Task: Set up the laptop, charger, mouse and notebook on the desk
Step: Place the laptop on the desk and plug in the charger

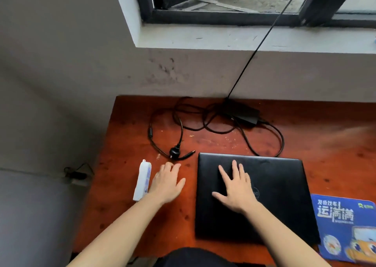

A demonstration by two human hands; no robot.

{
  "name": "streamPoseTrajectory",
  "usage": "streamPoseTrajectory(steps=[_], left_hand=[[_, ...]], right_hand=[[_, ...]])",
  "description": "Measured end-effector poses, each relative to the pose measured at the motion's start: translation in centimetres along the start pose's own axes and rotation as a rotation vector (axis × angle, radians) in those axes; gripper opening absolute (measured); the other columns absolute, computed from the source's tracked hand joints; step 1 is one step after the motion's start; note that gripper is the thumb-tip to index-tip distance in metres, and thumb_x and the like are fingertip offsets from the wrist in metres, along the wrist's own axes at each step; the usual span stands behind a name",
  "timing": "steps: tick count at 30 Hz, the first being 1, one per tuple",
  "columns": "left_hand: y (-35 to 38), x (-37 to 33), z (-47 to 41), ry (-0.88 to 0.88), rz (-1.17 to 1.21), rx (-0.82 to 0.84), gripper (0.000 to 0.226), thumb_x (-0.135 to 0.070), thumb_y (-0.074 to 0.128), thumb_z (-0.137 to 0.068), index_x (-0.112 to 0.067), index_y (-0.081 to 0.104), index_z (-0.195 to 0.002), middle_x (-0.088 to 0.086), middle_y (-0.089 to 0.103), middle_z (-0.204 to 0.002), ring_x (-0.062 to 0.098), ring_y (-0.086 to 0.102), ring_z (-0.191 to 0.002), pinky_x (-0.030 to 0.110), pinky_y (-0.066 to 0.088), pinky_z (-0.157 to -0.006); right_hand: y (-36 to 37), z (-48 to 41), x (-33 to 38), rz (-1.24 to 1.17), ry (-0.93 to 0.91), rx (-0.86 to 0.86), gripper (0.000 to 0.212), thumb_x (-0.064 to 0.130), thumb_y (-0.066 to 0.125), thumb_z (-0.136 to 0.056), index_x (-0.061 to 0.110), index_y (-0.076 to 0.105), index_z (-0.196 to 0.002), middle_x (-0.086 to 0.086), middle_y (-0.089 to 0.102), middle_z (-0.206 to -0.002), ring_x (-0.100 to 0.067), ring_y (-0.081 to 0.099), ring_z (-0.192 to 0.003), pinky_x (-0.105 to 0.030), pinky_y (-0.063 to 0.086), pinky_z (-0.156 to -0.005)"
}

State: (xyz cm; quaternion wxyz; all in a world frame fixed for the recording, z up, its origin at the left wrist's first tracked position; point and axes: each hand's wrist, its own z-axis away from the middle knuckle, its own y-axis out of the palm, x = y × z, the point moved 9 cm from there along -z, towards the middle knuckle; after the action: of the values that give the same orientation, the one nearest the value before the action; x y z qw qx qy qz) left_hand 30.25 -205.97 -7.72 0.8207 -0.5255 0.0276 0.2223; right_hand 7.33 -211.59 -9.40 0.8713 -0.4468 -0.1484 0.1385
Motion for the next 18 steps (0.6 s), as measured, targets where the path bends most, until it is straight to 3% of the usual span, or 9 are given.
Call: streamPoseTrajectory(steps=[4,8,10,14,18], left_hand=[[0.2,0.1,-2.7,0.094,0.008,0.018,0.067,-0.047,0.05,-0.095,-0.022,0.028,-0.153,0.009,0.034,-0.151,0.027,0.031,-0.139,0.042,0.037,-0.109],[-0.3,0.4,-5.2,0.075,0.006,0.033,0.075,-0.05,0.05,-0.094,-0.026,0.017,-0.157,0.013,0.007,-0.165,0.03,0.001,-0.152,0.05,0.02,-0.119],[0.1,0.3,-6.2,0.059,-0.008,0.048,0.072,-0.052,0.049,-0.094,-0.03,0.02,-0.156,0.014,0.003,-0.166,0.032,-0.004,-0.152,0.053,0.016,-0.119],[0.1,-0.5,-6.7,0.005,-0.059,-0.042,0.055,-0.051,0.048,-0.096,-0.038,0.038,-0.149,0.014,0.014,-0.164,0.034,0.008,-0.151,0.054,0.019,-0.118],[0.0,-0.7,-5.7,-0.029,0.048,-0.166,0.035,-0.041,0.055,-0.096,-0.033,0.063,-0.13,0.01,0.042,-0.152,0.029,0.028,-0.144,0.05,0.024,-0.117]], right_hand=[[1.1,0.2,0.1,0.009,0.041,0.011,0.096,0.073,0.041,-0.09,0.033,-0.01,-0.16,-0.02,-0.026,-0.164,-0.039,-0.021,-0.152,-0.053,-0.001,-0.124],[0.6,0.1,0.3,0.017,0.037,0.039,0.096,0.071,0.045,-0.09,0.034,-0.009,-0.16,-0.018,-0.025,-0.165,-0.038,-0.019,-0.152,-0.052,0.002,-0.124],[0.6,0.5,0.2,0.041,0.034,0.058,0.097,0.069,0.047,-0.09,0.033,-0.009,-0.16,-0.017,-0.024,-0.165,-0.038,-0.017,-0.153,-0.051,0.004,-0.124],[0.6,1.0,0.0,0.071,0.028,0.102,0.099,0.067,0.05,-0.089,0.034,-0.01,-0.16,-0.016,-0.025,-0.165,-0.038,-0.016,-0.153,-0.053,0.008,-0.124],[0.6,0.8,0.3,0.086,0.035,0.151,0.103,0.068,0.053,-0.088,0.034,-0.012,-0.159,-0.015,-0.027,-0.164,-0.038,-0.018,-0.153,-0.056,0.012,-0.123]])
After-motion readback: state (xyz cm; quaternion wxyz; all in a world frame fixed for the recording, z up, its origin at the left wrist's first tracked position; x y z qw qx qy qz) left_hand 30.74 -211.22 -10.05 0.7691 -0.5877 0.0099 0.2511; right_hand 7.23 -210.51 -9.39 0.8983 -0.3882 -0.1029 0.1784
